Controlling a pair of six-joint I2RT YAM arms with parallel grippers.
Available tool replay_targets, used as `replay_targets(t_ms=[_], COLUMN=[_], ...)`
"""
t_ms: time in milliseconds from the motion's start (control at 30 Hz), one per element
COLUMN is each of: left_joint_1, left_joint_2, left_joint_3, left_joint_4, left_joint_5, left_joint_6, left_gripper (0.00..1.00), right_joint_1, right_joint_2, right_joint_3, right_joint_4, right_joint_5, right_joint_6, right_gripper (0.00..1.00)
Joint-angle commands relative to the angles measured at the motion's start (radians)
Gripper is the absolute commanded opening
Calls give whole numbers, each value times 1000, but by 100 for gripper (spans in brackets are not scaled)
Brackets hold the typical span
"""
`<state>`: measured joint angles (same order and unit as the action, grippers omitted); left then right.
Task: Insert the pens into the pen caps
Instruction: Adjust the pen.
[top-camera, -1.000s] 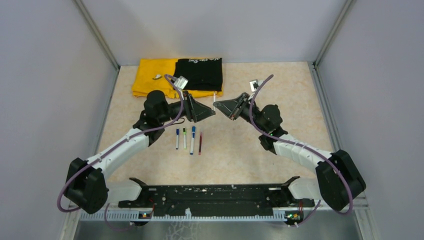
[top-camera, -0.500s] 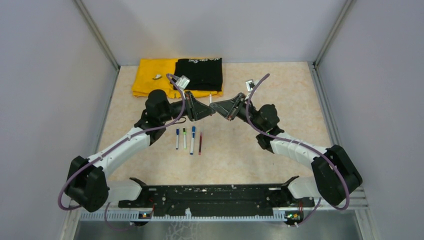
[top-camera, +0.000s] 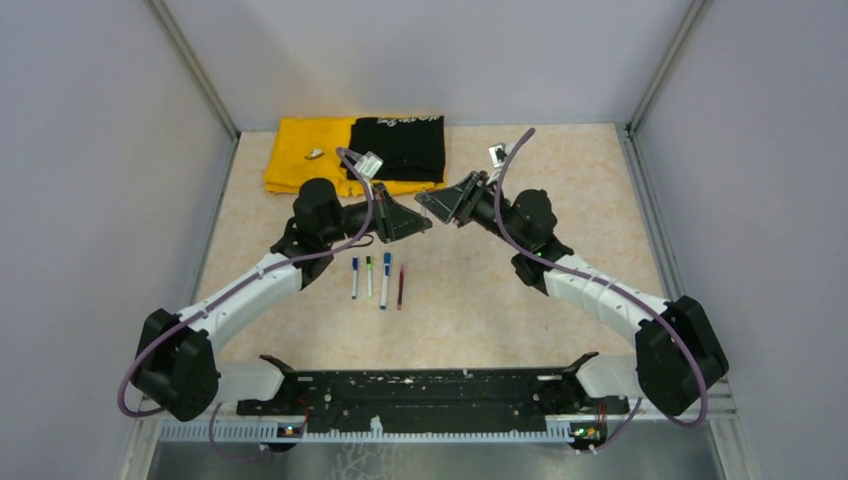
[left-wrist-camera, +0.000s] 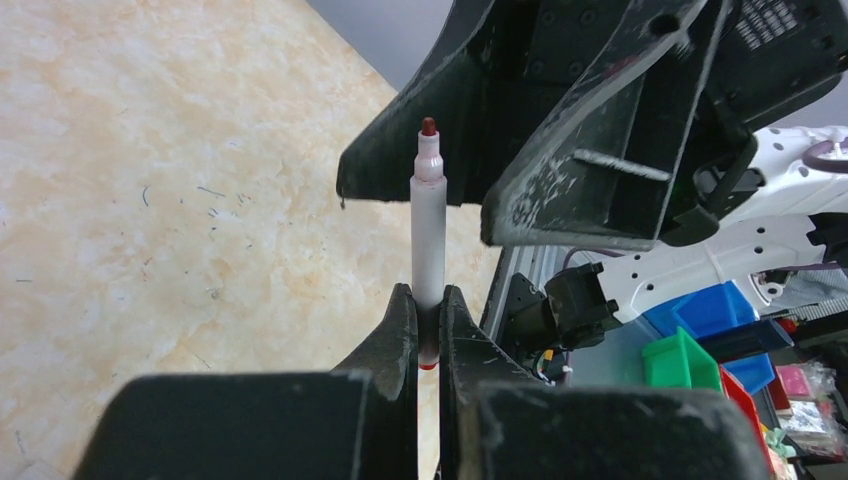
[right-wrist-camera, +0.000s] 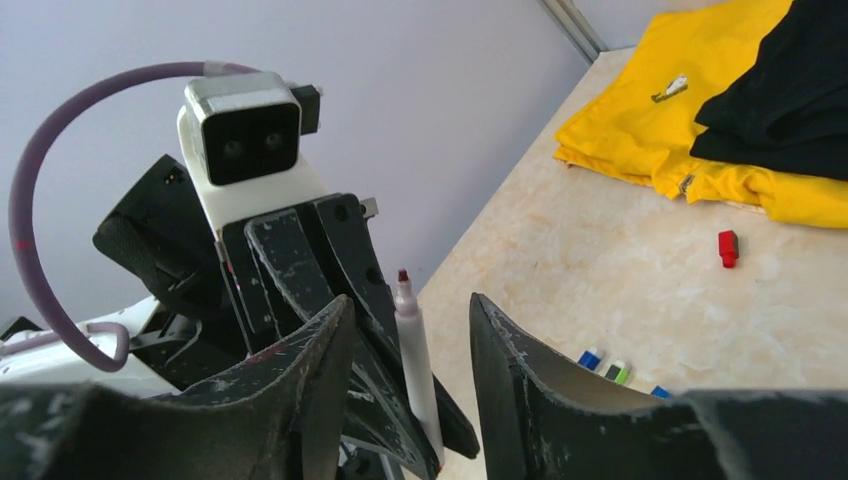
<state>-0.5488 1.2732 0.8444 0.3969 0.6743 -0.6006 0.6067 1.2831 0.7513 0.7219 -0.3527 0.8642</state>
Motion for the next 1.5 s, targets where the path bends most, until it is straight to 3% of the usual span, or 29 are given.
replay_targets(t_ms=[0,400,533,733,900,1100,1267,1400,1467], left_joint_1=[-12,-24,-28,-35,-36,-36,-37,-38,-38], left_joint_2=[5,-4,0,-2,-2,10,20,22,19], left_joint_3=[38,44,50,53,54,60,66,65,72], left_joint_4=[4,-28,-43,-73,-75,-72,-69,-74,-108], left_joint_5=[25,0,-7,-38,-47,-47,-42,-53,-77], left_joint_6=[34,51,59,71,72,71,71,76,90], left_gripper=[0,0,0,14,26,31,26,6,0], right_joint_1=[10,10,10,10,10,10,10,10,10], right_joint_2=[-47,-69,-73,-74,-69,-62,-52,-47,-49], right_joint_3=[94,108,111,109,105,97,95,97,100], right_joint_4=[-129,-210,-225,-223,-213,-191,-174,-171,-187], right_joint_5=[37,28,33,20,6,-13,-25,-28,-22], right_joint_6=[-61,-104,-112,-111,-100,-80,-66,-68,-80], right_gripper=[46,40,27,0,0,0,0,0,7])
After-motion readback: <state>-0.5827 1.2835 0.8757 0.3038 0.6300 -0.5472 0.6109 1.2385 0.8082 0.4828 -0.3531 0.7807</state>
